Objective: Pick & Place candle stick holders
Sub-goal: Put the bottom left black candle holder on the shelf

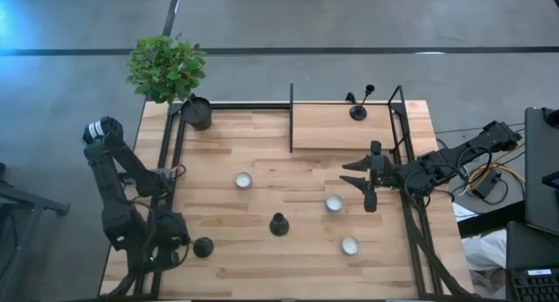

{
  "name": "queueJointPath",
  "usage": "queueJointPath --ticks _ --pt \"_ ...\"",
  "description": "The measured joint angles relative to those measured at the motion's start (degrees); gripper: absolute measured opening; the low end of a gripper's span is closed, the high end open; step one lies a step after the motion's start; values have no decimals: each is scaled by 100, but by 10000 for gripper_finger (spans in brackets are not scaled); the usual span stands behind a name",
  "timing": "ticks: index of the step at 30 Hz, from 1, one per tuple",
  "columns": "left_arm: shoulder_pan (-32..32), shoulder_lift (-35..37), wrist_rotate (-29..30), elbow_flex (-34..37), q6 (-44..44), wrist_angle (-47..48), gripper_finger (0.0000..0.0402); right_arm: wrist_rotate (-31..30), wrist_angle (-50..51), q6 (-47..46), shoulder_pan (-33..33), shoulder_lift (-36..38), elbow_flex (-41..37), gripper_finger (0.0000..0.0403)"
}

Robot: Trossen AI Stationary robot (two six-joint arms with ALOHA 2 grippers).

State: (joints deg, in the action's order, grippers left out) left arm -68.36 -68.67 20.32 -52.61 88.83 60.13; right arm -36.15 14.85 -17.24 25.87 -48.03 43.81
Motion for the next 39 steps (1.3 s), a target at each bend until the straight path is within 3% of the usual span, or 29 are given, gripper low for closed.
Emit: queueJointPath --ticks 7,30,33,37,39 --pt "0 27 424 149 -653 -818 102 1 0 -83 -1 0 0 129" --pt "0 32 1335 348 -612 -1123 102 -2 -4 -56 -2 0 0 119" --pt "0 32 1525 349 -620 -1127 85 -2 -4 -54 -2 -2 0 115" --pt "0 32 1576 358 -585 -1093 24 -2 -4 -53 -2 -1 0 109" --pt "2 36 1575 358 -452 -1137 20 -1 -4 0 -2 -2 0 106"
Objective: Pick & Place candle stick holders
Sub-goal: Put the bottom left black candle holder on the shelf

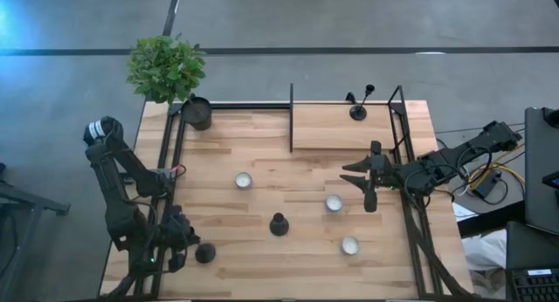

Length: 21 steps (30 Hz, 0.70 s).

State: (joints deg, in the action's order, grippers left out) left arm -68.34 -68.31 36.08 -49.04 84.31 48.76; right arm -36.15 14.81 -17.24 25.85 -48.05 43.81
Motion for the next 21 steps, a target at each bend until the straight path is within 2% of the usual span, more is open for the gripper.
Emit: queueJointPath --ticks 5,11,15,21 --pt "9 0 86 2 242 -25 20 -1 0 206 0 0 0 97" --pt "89 73 692 -173 590 -22 20 -1 -1 226 0 0 0 87" --pt "276 182 1019 -549 263 241 20 -1 -2 226 0 0 0 80" --pt "829 345 1053 -1546 -482 1171 20 -1 -2 134 0 0 0 71"
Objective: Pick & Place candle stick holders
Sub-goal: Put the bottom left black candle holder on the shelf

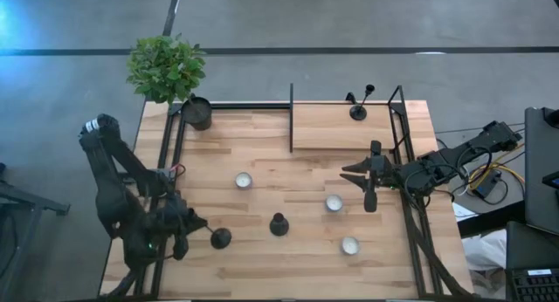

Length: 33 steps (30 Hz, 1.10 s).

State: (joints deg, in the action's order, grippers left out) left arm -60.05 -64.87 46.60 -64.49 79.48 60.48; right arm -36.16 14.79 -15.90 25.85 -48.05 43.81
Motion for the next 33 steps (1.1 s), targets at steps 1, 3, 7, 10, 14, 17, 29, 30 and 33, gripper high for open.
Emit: queueJointPath --ticks 1,3,7,10,14,17,29,30,33 --pt "130 26 2 -219 -196 131 20 0 0 -2 0 0 0 70" --pt "439 53 14 -642 -726 337 20 0 -2 -15 0 0 0 68" --pt "1383 53 -199 -1427 -2325 508 20 0 -7 -111 -2 0 0 70" --pt "2391 51 -654 -1792 -3705 386 20 0 -11 -500 -2 0 0 73" --pt "3913 51 -1564 -1986 -5552 -233 20 -1 -30 -663 -2 0 0 75" --pt "5108 39 -2561 -1951 -6701 -1095 20 -130 -62 -660 -2 0 0 72" --pt "7188 -917 -5245 -1921 -8724 -2119 20 -1423 -57 -647 -2 0 0 84" --pt "7214 -1018 -5337 -1921 -8810 -2231 20 -1481 -57 -651 -2 0 0 87" --pt "7286 -1286 -5614 -1921 -8941 -2629 20 -1522 -59 -660 -2 0 0 93"
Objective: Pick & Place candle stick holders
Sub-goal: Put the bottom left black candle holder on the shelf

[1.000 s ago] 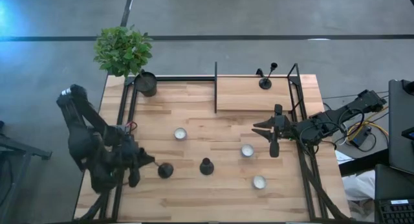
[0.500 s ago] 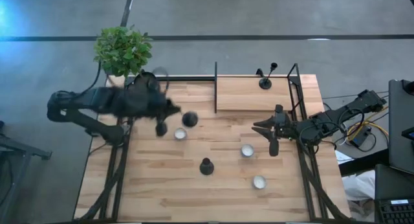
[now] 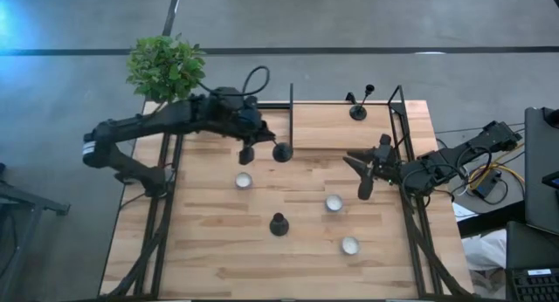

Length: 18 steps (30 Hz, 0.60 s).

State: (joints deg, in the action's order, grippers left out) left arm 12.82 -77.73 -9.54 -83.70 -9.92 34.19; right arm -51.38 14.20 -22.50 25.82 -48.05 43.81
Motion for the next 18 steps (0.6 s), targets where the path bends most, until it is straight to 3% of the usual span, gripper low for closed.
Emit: queueJointPath --ticks 7,18 --pt "173 -630 -315 -338 -67 -271 20 -138 -104 -2 -91 0 0 107" --pt "283 -2052 -513 -2260 -347 510 20 -128 -159 -114 -396 2 0 134"
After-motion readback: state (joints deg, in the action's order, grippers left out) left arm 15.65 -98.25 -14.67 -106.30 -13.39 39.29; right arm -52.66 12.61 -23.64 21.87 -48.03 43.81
